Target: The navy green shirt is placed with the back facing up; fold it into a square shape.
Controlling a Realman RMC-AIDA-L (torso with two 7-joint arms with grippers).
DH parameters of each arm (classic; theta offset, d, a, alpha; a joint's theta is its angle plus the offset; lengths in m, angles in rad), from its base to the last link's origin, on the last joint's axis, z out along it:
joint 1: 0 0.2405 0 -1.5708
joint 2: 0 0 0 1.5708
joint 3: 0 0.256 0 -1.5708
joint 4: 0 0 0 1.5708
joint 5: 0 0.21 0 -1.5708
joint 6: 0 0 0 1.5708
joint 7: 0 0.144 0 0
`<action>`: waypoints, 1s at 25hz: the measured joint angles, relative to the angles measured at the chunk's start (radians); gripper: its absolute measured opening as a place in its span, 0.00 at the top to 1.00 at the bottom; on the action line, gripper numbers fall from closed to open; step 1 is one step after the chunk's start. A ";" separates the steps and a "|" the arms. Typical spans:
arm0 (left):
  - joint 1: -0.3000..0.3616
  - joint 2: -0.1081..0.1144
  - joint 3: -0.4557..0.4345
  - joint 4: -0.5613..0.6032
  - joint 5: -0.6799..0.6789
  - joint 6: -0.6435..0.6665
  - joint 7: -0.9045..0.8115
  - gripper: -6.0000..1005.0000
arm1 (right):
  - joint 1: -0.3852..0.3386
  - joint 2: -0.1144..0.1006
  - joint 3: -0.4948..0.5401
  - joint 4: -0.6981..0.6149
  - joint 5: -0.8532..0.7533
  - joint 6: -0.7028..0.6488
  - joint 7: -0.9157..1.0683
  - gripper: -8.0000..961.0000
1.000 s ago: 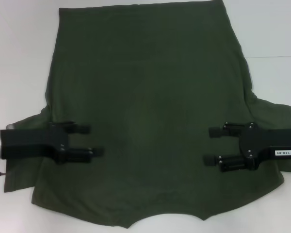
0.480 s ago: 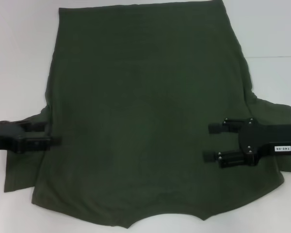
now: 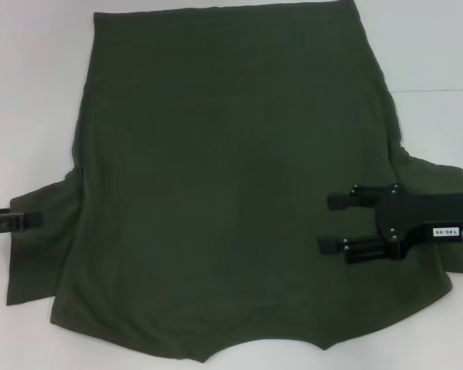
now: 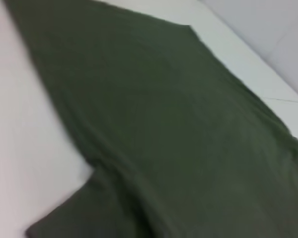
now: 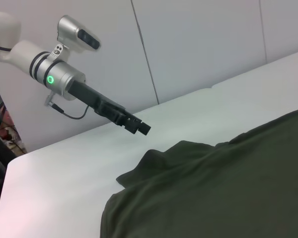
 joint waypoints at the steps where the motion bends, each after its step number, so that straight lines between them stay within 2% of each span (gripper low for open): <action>1: 0.000 0.002 -0.007 0.002 0.013 -0.002 -0.020 0.10 | 0.002 0.000 0.000 0.000 0.000 0.000 0.000 0.02; 11: 0.006 0.010 -0.035 0.006 0.083 -0.032 -0.147 0.10 | 0.008 0.000 -0.003 0.000 -0.010 -0.002 0.000 0.02; 25: 0.013 0.003 -0.046 -0.015 0.102 -0.076 -0.160 0.10 | 0.008 0.000 -0.003 0.000 -0.009 -0.002 0.000 0.02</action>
